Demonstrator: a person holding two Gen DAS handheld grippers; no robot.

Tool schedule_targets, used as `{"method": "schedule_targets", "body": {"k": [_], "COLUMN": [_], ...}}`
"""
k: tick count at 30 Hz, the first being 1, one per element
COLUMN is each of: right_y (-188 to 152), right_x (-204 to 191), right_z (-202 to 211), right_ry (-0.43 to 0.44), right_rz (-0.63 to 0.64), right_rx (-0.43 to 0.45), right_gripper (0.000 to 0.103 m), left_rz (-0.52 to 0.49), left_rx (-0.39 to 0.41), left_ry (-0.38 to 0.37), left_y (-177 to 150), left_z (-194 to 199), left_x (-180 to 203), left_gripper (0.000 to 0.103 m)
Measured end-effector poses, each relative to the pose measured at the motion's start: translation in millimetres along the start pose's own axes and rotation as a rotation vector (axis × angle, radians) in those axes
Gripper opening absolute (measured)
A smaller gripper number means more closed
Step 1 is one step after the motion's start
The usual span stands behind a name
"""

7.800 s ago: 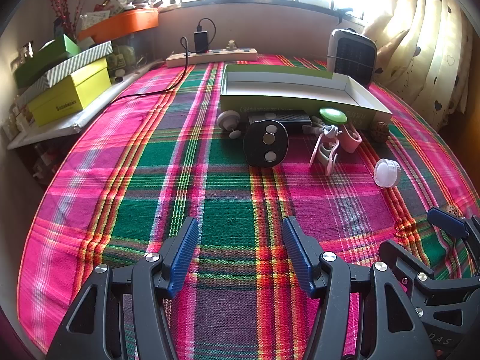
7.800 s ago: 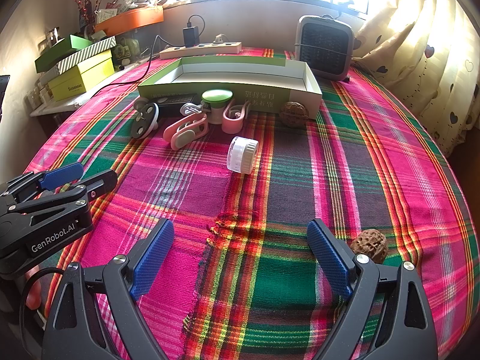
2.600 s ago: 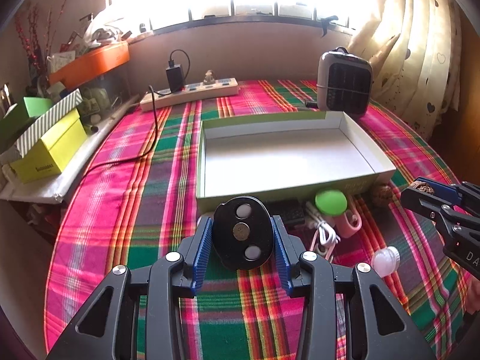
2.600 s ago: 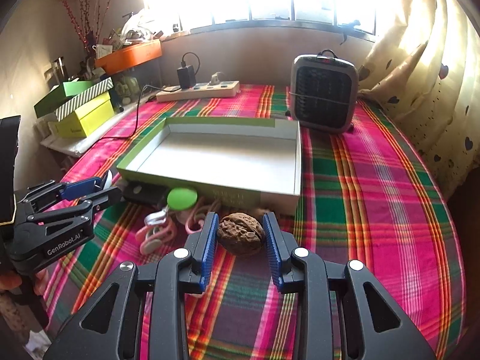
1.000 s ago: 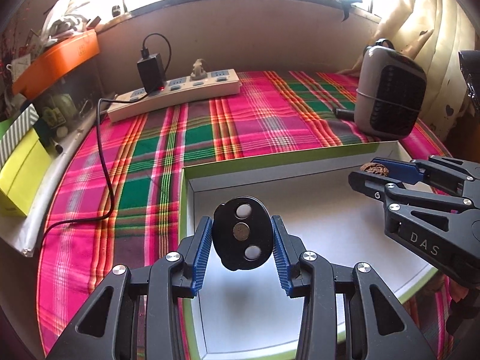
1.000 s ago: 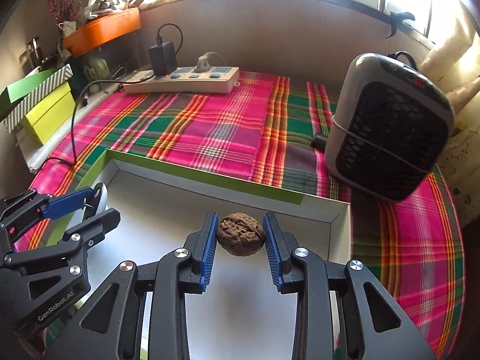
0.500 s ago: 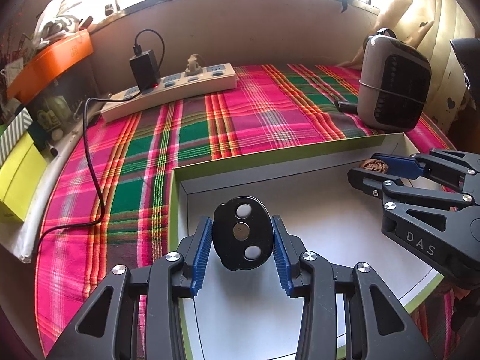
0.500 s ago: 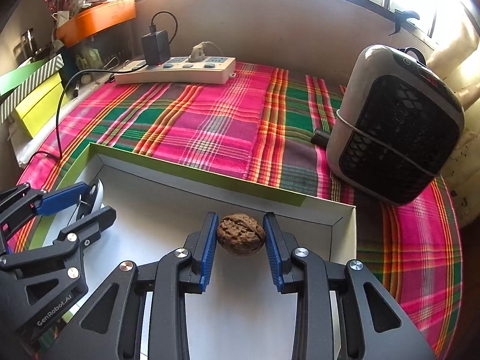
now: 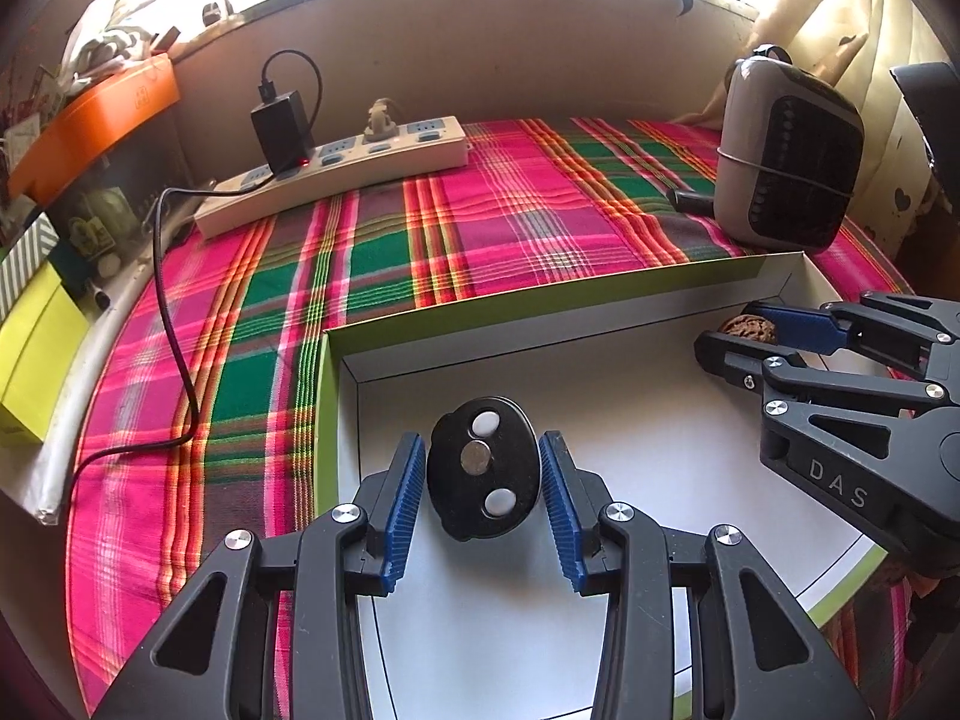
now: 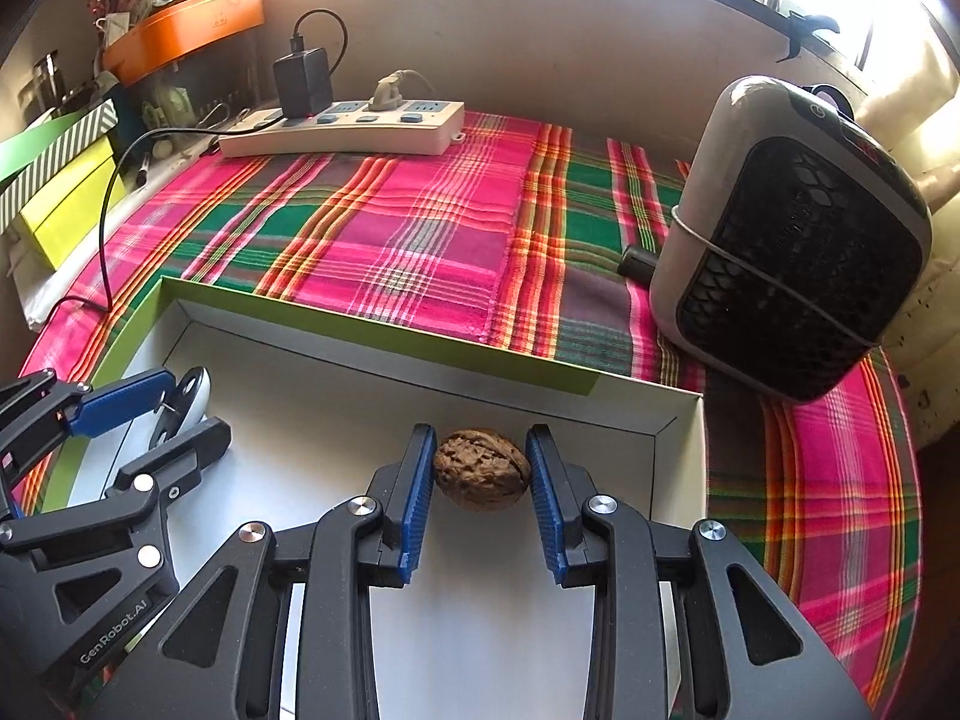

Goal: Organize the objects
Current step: 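Carry the walnut and black disc in both grippers over the white tray, then open both grippers to drop the walnut and black disc into the tray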

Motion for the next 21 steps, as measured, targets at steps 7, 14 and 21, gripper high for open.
{"method": "schedule_targets", "body": {"k": [7,14,21], "right_y": [0,1,1], "right_x": [0,-1,0], "right_z": [1,8,17], "right_ry": [-0.002,-0.008,-0.013], "right_rz": [-0.009,-0.014,-0.022], "right_rx": [0.007,0.024,0.042], "right_gripper": [0.034,0.044,0.047], "left_rz": [0.005,0.002,0.008], "left_rx": [-0.001,0.006,0.021], "left_ry": [-0.004,0.003,0.002], "left_y": [0,0,0], "left_z": [1,6,18], "left_x": [0,0,-2], "left_gripper": [0.038,0.04,0.041]}}
Point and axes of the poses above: each gripper's, at about its wrist camera, not at the fingertips, and z roughly against the way its jaws point, x to its right, y to its top, the point moved 6 cm from there along -z, roughly the way its jaws point, and after that the axes turned 6 degrees about x, right-handed, at the moved point
